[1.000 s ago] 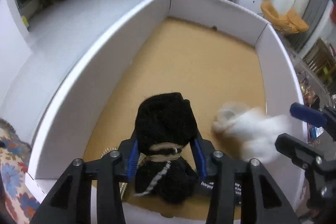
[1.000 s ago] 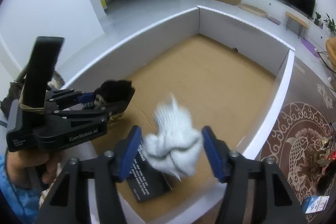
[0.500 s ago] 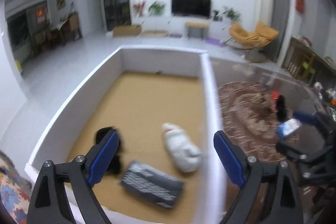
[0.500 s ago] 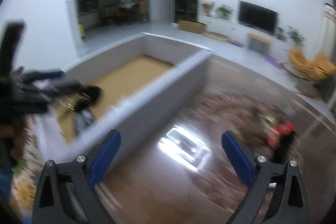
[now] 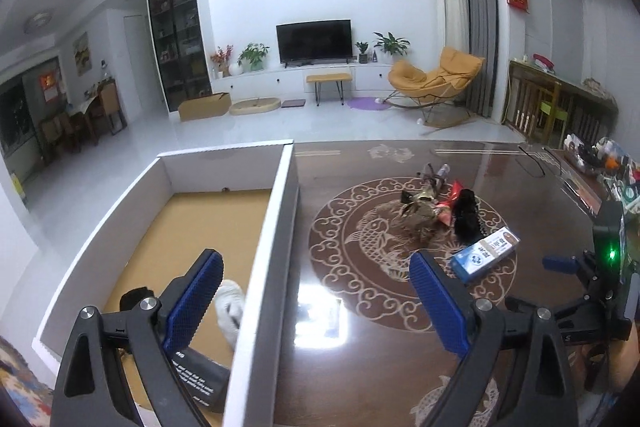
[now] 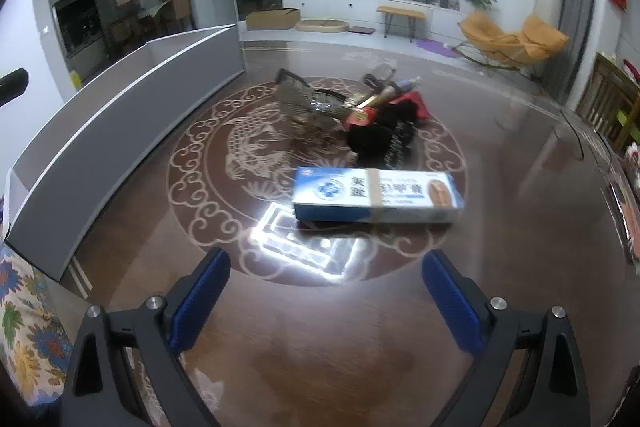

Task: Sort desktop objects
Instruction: 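Withdraw both tools from the bin back over the table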

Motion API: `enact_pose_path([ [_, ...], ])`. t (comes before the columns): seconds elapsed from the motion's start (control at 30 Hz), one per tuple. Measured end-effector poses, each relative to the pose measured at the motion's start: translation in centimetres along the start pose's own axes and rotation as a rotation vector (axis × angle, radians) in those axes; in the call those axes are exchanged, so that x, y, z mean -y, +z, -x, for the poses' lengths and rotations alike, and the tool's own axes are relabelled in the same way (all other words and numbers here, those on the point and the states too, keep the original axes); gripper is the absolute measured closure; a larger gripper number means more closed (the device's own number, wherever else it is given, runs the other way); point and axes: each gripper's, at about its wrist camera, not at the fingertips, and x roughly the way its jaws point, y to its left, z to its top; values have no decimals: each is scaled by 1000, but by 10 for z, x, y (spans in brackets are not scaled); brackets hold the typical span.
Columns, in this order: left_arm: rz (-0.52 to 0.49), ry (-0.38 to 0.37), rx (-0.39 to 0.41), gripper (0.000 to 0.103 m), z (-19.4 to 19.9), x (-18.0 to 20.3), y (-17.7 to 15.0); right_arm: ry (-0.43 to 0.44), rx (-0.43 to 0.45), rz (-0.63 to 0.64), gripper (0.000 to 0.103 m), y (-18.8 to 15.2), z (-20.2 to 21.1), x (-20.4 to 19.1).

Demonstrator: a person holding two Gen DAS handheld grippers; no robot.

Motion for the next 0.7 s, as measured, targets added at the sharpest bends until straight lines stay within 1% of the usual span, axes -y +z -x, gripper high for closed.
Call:
enact_pose_path([
  [0.23, -7, -18, -7, 8, 0, 13, 0, -19, -13, -19, 6, -7, -2, 9],
  [0.27, -4, -31, -18, 7, -2, 16, -2, -28, -17, -19, 6, -10, -4, 10],
  [0.3, -4, -48, -33, 4, -6, 20, -5, -44, -26, -19, 6, -13, -6, 12],
  [0.37, -5, -100, -80, 0, -21, 31, -16, -80, -48, -24, 6, -20, -10, 17],
  [0.43, -7, -154, -135, 0, -39, 43, -33, -112, -73, -49, 6, -28, -15, 26],
  [0.5, -21, -199, -201, 0, -66, 60, -56, -134, -84, -70, 6, -34, -16, 34],
  [0.53, -38, -211, -239, 0, -83, 70, -68, -149, -91, -80, 6, -38, -19, 38],
  [0.6, -78, -198, -291, 0, -108, 85, -84, -186, -117, -90, 6, -45, -24, 47],
  [0.63, -101, -191, -319, 0, -121, 91, -91, -195, -129, -94, 4, -47, -25, 50],
  [0.67, -117, -189, -337, 0, -130, 96, -95, -184, -116, -111, 0, -50, -24, 55],
  [0.7, -131, -185, -351, 0, -137, 100, -98, -175, -112, -134, 0, -53, -24, 60],
])
